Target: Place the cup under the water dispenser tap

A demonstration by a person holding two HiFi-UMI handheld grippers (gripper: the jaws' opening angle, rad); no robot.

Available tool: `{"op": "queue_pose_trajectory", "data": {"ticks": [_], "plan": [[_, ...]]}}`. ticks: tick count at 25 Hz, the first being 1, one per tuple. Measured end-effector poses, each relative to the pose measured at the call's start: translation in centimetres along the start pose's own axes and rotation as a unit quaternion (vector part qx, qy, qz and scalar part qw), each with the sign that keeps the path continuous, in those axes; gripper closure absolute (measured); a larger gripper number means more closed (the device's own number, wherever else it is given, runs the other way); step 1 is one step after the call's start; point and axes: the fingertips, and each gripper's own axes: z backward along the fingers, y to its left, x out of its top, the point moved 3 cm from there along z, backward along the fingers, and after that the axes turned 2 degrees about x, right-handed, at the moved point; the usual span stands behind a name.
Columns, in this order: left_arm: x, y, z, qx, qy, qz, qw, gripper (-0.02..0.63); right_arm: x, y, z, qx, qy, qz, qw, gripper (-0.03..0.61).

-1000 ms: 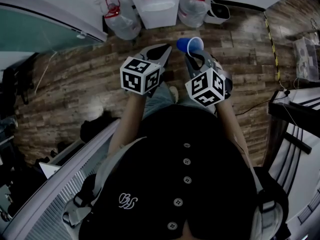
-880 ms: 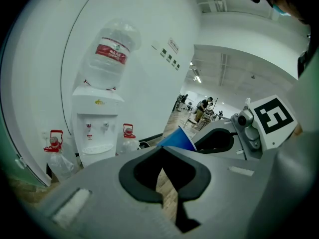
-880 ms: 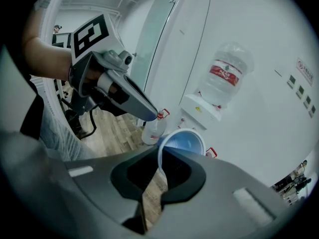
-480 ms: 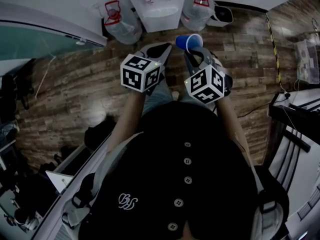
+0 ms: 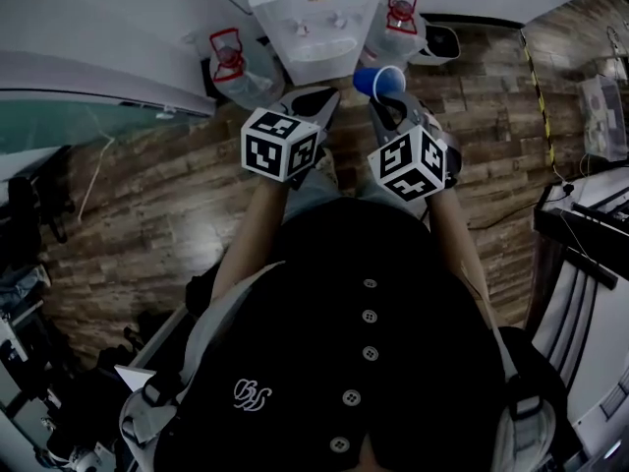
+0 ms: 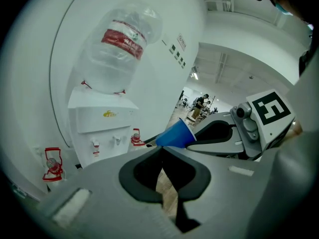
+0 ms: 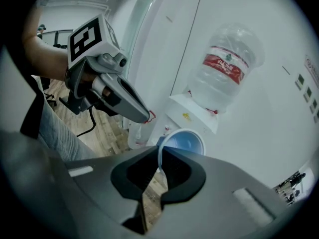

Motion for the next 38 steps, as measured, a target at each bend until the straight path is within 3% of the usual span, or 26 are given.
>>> {"op": "queue_pose_trajectory", "data": {"ticks": [16,38], "plan": [[1.2,5.3,-1.8,-0.044,0.032,-0.008,0.9985,0.612,2.3,-1.6,-4.9,-0.008,0.033,-0.040,0.999,0.557],[-0.5,5.7,-4.8,-0.033,0.056,0.029,0.9974,0.612,0.5,-2.0,-7.3,0.051,0.055,0.013,0.997,0.557]]}}
